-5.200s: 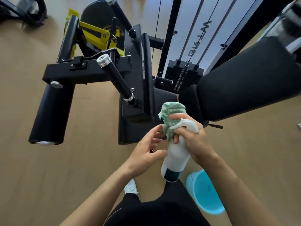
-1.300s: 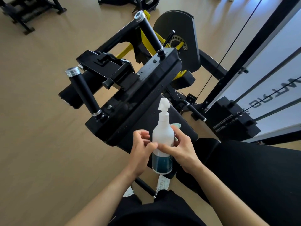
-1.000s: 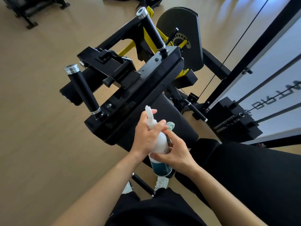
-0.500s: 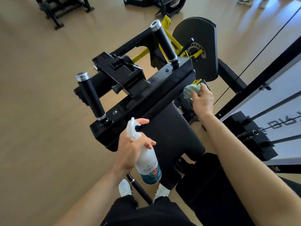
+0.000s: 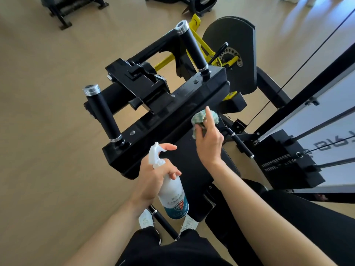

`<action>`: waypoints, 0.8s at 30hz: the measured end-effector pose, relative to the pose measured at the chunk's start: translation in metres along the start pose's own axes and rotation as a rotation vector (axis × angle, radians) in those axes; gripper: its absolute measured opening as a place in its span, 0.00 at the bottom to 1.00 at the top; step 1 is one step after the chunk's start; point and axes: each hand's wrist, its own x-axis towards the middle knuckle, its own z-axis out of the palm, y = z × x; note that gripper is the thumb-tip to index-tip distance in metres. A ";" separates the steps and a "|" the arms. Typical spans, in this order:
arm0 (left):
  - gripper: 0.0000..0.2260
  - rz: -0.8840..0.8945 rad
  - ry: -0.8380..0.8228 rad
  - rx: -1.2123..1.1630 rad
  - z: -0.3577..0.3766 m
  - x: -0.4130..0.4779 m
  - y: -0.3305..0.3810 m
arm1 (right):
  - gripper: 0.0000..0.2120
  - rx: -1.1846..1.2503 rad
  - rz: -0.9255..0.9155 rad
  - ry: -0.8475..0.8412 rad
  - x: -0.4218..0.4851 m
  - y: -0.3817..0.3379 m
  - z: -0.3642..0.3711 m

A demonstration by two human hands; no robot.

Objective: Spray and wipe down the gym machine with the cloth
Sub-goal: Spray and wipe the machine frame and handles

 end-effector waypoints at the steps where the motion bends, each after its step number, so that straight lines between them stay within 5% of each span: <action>1: 0.20 0.005 0.000 0.005 -0.003 0.000 0.000 | 0.26 0.001 -0.017 -0.008 -0.002 -0.001 0.001; 6: 0.19 0.019 0.015 0.007 -0.017 -0.004 0.003 | 0.17 -0.053 -0.107 0.048 0.019 0.013 0.005; 16: 0.18 -0.013 -0.030 0.034 -0.024 -0.008 -0.001 | 0.17 -0.079 0.129 0.196 0.098 0.024 -0.005; 24: 0.18 0.024 -0.034 0.036 -0.018 0.004 0.005 | 0.14 -0.022 -0.120 0.066 -0.002 0.000 0.024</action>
